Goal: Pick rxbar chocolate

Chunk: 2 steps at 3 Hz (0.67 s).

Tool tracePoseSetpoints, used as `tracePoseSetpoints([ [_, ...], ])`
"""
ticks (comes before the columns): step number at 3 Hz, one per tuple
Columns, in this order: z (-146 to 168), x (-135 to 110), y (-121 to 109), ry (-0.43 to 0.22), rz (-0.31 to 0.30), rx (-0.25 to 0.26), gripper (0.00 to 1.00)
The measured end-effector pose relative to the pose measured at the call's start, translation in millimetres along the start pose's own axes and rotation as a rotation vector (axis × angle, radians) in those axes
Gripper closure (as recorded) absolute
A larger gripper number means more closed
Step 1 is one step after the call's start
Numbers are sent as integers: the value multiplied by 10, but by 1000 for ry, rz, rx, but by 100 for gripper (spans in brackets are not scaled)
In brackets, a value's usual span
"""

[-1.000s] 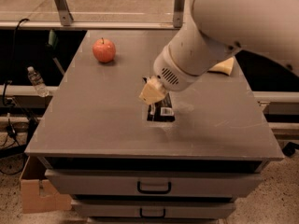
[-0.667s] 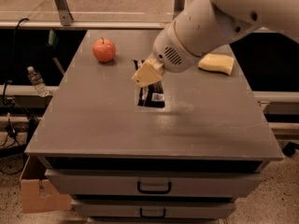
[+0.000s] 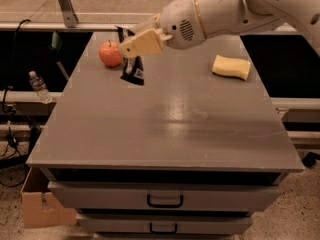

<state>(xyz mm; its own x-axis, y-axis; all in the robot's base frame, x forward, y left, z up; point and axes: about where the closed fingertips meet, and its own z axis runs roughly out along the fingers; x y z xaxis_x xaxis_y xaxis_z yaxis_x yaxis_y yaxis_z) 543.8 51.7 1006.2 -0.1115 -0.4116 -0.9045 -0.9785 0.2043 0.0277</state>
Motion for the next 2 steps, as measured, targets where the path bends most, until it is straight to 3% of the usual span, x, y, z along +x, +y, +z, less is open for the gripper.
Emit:
tracePoseSetpoints([
  [1,61,-237,-102,-183,-4,-136,100],
  [2,46,-274,-173,-231,6,-161,100],
])
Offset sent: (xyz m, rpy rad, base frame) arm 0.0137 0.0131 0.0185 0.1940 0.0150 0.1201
